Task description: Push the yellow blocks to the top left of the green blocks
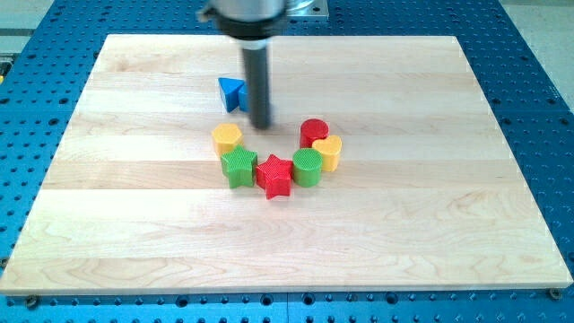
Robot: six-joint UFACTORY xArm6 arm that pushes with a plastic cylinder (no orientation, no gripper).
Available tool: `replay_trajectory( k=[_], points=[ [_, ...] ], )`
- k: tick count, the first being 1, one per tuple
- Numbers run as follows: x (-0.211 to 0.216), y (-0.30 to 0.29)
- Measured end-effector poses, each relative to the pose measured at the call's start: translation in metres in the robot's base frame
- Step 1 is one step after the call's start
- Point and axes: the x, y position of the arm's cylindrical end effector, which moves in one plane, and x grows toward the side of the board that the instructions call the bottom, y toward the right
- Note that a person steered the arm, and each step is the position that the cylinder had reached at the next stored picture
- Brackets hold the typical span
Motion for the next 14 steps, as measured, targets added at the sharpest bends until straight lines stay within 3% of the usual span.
replay_trajectory(
  k=[1,2,4,6,8,11,13,14],
  points=[
    [-0.021,0.073],
    [0.023,0.152],
    [0.100,0.065],
    [0.069,0.106],
    [0.064,-0.085],
    [0.045,0.021],
    [0.038,-0.088],
    [0.032,-0.024]
  ],
)
